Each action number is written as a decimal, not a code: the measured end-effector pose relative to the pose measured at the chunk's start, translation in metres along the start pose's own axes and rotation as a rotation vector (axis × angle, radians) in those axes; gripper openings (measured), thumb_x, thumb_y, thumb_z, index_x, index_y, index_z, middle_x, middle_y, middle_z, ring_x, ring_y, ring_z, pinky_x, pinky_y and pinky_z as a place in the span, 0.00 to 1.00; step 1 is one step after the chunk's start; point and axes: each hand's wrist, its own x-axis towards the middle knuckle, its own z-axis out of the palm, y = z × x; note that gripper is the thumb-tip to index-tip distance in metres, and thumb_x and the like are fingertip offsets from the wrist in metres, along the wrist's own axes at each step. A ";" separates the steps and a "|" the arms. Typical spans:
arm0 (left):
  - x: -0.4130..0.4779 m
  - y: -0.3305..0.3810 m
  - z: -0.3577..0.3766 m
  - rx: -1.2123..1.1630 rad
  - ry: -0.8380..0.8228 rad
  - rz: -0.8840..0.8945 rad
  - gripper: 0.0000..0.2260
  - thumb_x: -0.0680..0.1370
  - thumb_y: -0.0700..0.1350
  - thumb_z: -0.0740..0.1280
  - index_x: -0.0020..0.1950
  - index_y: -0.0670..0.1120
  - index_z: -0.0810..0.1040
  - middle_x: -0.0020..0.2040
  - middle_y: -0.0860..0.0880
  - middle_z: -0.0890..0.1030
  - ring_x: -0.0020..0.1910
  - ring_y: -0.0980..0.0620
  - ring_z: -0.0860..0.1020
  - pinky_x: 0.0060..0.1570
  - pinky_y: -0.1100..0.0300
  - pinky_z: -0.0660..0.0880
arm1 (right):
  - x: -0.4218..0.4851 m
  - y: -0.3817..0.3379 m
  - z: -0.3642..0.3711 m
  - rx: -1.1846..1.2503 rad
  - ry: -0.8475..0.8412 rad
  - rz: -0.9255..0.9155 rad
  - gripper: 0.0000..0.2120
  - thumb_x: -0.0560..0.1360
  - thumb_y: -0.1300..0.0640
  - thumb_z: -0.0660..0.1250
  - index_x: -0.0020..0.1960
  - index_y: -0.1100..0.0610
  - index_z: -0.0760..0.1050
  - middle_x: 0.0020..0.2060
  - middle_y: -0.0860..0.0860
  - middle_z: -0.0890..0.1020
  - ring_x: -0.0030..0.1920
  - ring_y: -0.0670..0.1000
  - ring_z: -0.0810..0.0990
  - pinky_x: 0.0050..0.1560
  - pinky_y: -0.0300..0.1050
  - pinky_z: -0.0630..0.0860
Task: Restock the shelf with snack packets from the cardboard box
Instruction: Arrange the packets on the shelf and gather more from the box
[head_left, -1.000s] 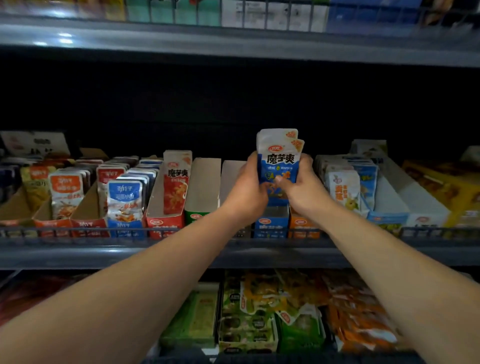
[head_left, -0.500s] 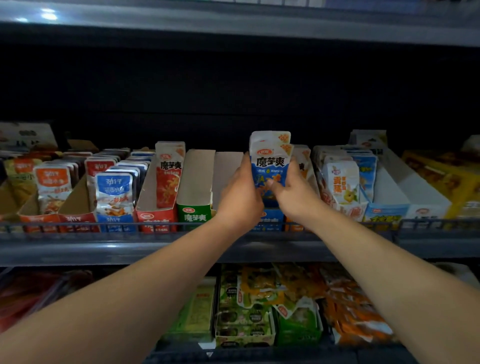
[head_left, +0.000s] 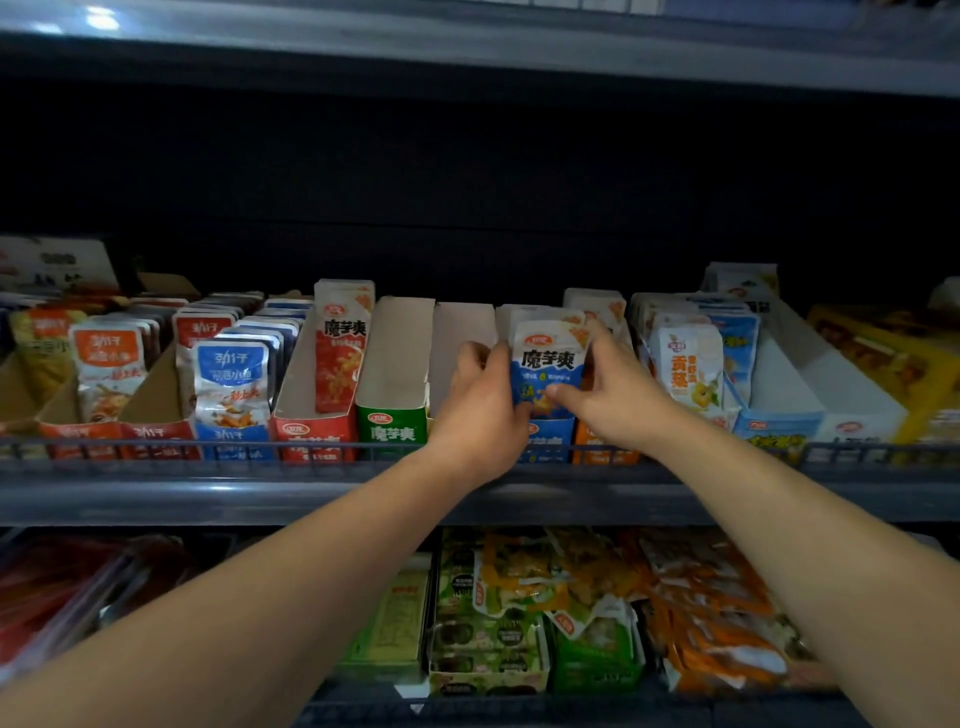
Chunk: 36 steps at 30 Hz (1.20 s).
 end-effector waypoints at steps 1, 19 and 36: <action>0.000 0.001 -0.001 0.021 -0.009 -0.017 0.22 0.80 0.44 0.69 0.72 0.48 0.66 0.65 0.46 0.66 0.64 0.43 0.74 0.63 0.47 0.77 | 0.000 0.001 -0.002 -0.009 -0.017 -0.011 0.34 0.69 0.47 0.74 0.70 0.41 0.61 0.61 0.49 0.77 0.64 0.52 0.75 0.65 0.56 0.75; 0.003 -0.002 -0.009 0.192 -0.117 -0.240 0.27 0.79 0.60 0.68 0.71 0.49 0.63 0.51 0.48 0.81 0.50 0.46 0.82 0.49 0.46 0.82 | 0.050 -0.018 -0.012 -0.434 0.004 -0.212 0.27 0.68 0.52 0.79 0.64 0.50 0.72 0.56 0.52 0.82 0.55 0.53 0.79 0.51 0.49 0.78; 0.008 -0.004 -0.014 0.164 -0.188 -0.207 0.26 0.80 0.59 0.68 0.72 0.49 0.63 0.54 0.47 0.82 0.53 0.46 0.82 0.51 0.48 0.82 | 0.101 -0.011 0.006 -0.888 0.175 -0.347 0.34 0.73 0.41 0.69 0.75 0.49 0.64 0.64 0.54 0.75 0.66 0.59 0.65 0.63 0.54 0.62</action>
